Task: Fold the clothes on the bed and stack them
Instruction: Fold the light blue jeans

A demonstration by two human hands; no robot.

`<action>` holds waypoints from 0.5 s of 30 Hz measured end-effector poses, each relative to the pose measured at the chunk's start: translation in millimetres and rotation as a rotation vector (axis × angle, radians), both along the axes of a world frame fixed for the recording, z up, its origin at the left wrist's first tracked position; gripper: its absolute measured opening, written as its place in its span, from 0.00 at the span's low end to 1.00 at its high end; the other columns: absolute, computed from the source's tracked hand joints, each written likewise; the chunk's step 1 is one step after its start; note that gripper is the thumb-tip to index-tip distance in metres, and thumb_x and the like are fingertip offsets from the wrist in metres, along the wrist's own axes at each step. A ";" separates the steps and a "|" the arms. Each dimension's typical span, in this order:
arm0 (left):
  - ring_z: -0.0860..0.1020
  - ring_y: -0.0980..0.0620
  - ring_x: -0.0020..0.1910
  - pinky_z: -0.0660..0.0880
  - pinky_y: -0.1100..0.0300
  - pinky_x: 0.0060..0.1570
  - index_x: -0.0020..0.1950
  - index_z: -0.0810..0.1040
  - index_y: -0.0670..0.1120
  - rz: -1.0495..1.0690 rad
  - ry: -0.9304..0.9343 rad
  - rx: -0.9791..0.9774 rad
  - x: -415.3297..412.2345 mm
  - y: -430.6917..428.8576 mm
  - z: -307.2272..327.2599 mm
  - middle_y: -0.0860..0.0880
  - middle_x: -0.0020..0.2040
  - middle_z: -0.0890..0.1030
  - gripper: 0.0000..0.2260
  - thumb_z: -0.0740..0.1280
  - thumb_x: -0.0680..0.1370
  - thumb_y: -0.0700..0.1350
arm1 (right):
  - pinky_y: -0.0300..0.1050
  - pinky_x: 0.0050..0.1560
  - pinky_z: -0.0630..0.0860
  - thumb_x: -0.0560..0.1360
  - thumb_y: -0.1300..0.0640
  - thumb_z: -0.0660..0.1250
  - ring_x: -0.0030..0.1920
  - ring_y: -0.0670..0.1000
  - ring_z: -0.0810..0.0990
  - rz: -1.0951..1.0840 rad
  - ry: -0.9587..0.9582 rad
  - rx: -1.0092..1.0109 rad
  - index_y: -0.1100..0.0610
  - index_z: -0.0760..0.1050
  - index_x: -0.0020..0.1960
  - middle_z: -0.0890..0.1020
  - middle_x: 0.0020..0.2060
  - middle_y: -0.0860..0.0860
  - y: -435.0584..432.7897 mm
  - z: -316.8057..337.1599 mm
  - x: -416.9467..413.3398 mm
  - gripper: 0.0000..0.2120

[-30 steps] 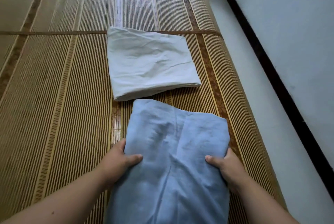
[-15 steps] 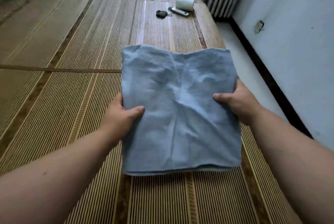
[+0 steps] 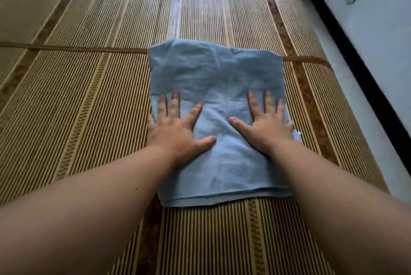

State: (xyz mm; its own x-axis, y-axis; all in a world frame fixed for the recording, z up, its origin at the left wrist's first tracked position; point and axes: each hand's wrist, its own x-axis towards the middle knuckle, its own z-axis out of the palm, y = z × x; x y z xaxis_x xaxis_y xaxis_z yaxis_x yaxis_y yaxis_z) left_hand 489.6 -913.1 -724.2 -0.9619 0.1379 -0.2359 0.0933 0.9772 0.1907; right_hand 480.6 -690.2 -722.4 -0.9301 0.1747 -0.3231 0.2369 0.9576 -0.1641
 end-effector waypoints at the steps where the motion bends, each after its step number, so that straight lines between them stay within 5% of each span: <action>1: 0.37 0.42 0.76 0.45 0.38 0.72 0.74 0.41 0.67 -0.001 -0.005 -0.006 -1.7 -0.5 -1.9 0.48 0.78 0.37 0.46 0.45 0.59 0.79 | 0.70 0.69 0.44 0.59 0.17 0.46 0.76 0.55 0.34 0.000 -0.001 -0.012 0.32 0.32 0.72 0.33 0.76 0.44 0.3 -1.2 -0.4 0.48; 7: 0.35 0.43 0.76 0.47 0.38 0.72 0.74 0.42 0.68 -0.020 -0.192 -0.014 -11.1 -4.5 9.5 0.50 0.78 0.34 0.48 0.54 0.58 0.80 | 0.70 0.70 0.41 0.51 0.15 0.50 0.75 0.55 0.31 0.051 -0.115 -0.057 0.32 0.33 0.73 0.31 0.75 0.44 1.6 15.9 15.0 0.57; 11: 0.40 0.40 0.77 0.46 0.44 0.75 0.77 0.47 0.63 -0.088 -0.383 -0.068 7.6 -8.9 39.3 0.48 0.79 0.40 0.49 0.65 0.61 0.74 | 0.68 0.72 0.45 0.58 0.21 0.61 0.76 0.56 0.35 0.134 -0.292 -0.012 0.33 0.40 0.74 0.35 0.77 0.44 5.8 36.2 59.1 0.53; 15: 0.53 0.44 0.76 0.55 0.46 0.73 0.75 0.57 0.64 -0.198 -0.522 -0.033 61.1 -15.5 86.4 0.51 0.79 0.49 0.39 0.66 0.67 0.69 | 0.65 0.73 0.52 0.66 0.28 0.65 0.77 0.54 0.49 0.234 -0.370 -0.001 0.36 0.47 0.76 0.48 0.78 0.48 -10.7 82.6 104.2 0.45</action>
State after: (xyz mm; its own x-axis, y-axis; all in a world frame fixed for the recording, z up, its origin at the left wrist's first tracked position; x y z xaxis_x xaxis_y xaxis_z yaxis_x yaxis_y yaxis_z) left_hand 550.8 -928.6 -637.7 -0.6725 0.2885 -0.6816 0.1771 0.9569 0.2303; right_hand 584.8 -700.9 -639.8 -0.7660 -0.0276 -0.6422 0.0567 0.9923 -0.1102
